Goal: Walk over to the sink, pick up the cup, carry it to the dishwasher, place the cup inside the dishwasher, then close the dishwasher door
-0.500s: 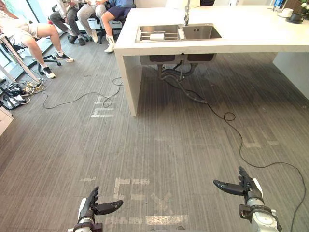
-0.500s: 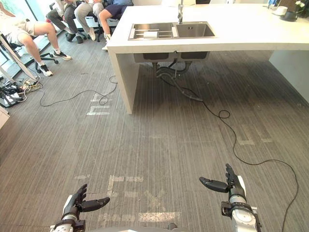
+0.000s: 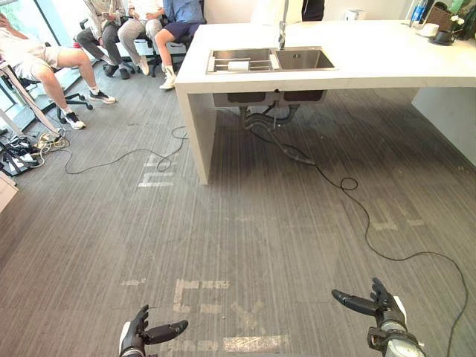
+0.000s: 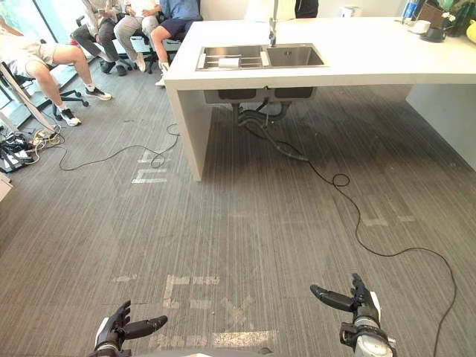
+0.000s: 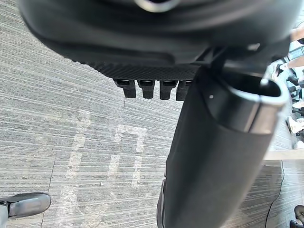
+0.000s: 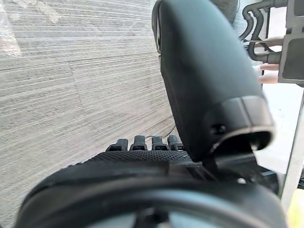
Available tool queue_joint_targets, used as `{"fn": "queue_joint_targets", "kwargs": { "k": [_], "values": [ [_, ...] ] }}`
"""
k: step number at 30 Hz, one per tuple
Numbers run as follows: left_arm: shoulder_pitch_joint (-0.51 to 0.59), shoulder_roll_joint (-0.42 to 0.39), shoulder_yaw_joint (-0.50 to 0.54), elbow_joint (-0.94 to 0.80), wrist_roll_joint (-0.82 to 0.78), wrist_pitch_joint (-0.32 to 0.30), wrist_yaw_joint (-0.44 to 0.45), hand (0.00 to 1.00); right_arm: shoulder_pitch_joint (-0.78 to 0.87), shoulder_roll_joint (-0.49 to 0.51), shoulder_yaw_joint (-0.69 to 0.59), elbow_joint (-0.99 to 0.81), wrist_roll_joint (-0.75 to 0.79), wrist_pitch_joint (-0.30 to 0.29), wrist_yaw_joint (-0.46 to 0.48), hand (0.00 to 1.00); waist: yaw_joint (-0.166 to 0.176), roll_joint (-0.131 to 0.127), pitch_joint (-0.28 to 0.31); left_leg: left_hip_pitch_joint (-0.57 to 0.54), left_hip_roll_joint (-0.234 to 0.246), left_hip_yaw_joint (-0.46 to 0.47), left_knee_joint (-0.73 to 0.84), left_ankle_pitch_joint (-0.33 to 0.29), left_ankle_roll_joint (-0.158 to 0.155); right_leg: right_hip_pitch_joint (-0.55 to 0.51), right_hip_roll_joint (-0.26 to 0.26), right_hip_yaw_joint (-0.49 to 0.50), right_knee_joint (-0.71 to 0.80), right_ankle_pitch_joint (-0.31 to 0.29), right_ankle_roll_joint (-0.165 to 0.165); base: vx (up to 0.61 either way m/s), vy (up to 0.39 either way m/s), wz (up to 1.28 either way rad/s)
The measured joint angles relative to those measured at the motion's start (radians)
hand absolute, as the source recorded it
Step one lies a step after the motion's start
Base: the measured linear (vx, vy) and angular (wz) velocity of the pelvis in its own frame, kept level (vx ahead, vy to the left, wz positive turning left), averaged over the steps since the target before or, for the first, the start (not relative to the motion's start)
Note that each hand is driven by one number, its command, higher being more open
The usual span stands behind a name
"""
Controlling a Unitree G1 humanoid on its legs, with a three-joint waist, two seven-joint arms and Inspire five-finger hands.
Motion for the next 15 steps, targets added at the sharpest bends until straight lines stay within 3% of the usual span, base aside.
{"fn": "queue_joint_targets", "kwargs": {
  "k": [15],
  "values": [
    [-0.015, -0.019, -0.001, 0.000, 0.018, 0.000, 0.000, 1.00, -0.003, 0.026, -0.014, 0.023, 0.001, 0.002, -0.006, 1.00, -0.002, -0.014, 0.003, 0.014, -0.001, 0.000, -0.024, 0.004, 0.000, 0.005, 0.001, 0.000, -0.013, 0.000, 0.000, -0.01, -0.002, -0.01]
  ]
}}
